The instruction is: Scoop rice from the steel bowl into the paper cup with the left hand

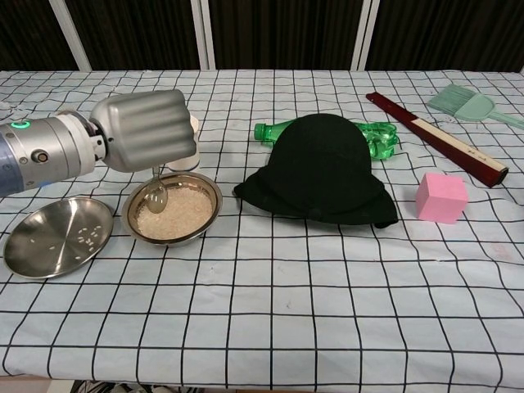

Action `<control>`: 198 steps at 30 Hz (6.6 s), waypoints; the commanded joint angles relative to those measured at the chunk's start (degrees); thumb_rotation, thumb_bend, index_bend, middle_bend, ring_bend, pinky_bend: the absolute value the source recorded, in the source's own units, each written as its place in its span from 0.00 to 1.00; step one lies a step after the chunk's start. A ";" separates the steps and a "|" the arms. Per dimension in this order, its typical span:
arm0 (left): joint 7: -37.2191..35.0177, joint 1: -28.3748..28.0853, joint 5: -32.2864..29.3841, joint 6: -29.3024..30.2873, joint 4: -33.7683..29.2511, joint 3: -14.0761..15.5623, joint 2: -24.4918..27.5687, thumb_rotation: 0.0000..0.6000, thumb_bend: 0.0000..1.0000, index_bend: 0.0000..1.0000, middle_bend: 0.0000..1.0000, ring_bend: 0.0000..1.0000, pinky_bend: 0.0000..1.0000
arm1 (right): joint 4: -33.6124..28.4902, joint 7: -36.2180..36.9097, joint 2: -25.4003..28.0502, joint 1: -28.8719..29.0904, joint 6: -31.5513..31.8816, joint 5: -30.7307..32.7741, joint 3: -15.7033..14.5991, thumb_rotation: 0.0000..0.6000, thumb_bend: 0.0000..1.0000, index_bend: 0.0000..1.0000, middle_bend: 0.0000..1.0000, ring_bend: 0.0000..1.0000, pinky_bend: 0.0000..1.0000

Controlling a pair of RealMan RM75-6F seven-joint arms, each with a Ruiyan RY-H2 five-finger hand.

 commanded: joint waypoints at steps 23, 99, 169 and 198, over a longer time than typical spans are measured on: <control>6.25 0.56 -2.37 -0.63 0.77 -0.13 -5.39 1.00 0.50 0.76 1.00 1.00 1.00 | -0.71 0.76 0.33 -0.07 -0.36 0.80 0.21 1.00 0.21 0.00 0.00 0.00 0.17; -1.37 7.26 -18.00 16.59 -2.69 -6.19 -13.11 1.00 0.51 0.77 1.00 1.00 1.00 | -0.64 0.99 0.27 -0.33 0.14 0.48 0.27 1.00 0.21 0.00 0.00 0.00 0.17; -12.20 -1.54 -23.65 8.09 15.44 -17.45 -11.76 1.00 0.51 0.77 1.00 1.00 1.00 | -0.94 0.40 0.24 -0.24 -0.09 1.85 0.82 1.00 0.21 0.00 0.00 0.00 0.17; -5.19 -4.83 -16.95 4.49 20.07 -10.55 -10.91 1.00 0.51 0.77 1.00 1.00 1.00 | -1.15 1.13 0.41 -0.34 -0.07 1.97 0.99 1.00 0.21 0.00 0.00 0.00 0.17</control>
